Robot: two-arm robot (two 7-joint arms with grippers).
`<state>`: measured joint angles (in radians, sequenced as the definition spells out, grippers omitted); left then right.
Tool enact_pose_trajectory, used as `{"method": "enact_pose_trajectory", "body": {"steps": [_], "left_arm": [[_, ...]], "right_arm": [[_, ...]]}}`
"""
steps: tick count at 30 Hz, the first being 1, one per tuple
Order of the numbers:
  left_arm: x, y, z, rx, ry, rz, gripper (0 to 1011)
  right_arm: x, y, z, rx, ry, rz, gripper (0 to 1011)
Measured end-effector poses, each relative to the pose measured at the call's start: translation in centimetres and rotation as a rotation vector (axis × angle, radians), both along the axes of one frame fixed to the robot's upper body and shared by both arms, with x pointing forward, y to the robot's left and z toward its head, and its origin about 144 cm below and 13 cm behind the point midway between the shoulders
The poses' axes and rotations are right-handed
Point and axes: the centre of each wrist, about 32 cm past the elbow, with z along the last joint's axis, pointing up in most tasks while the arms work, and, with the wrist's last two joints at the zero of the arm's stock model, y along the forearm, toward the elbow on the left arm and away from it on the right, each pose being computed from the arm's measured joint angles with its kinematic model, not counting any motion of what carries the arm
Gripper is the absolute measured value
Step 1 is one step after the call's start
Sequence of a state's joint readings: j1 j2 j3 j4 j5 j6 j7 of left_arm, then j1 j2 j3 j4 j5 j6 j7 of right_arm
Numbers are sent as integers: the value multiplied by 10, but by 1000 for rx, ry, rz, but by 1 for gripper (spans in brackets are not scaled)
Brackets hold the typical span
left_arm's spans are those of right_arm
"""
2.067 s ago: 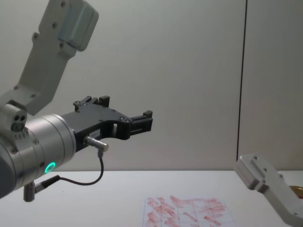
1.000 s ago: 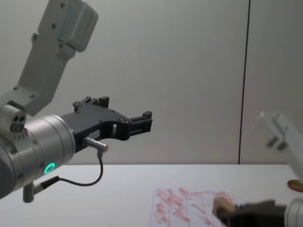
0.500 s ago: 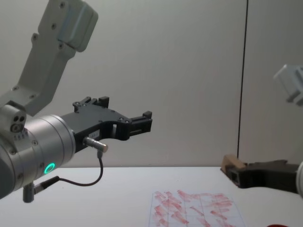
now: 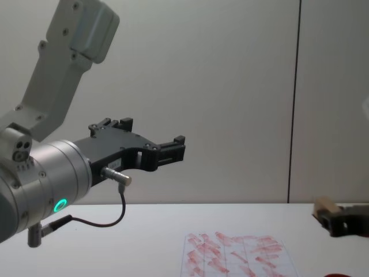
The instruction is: Use the one hand to pick up the stamp and affix it onto the A4 paper.
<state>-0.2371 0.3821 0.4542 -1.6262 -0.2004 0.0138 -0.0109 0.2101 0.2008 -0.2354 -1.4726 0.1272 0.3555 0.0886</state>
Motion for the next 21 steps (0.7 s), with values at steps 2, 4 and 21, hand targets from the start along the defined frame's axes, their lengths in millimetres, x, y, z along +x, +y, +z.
{"method": "enact_pose_trajectory", "body": {"steps": [2,4,21], "left_arm": [[0,0,0,0,0,0,993],[0,0,0,0,0,0,993],[0,0,0,0,0,0,993]], "right_arm": [[2,-4,-3,-11,11,-21,219],[4,-8,-7,-20,23,-40,220],[18,-26,-39,-36,118,-106,220]]}}
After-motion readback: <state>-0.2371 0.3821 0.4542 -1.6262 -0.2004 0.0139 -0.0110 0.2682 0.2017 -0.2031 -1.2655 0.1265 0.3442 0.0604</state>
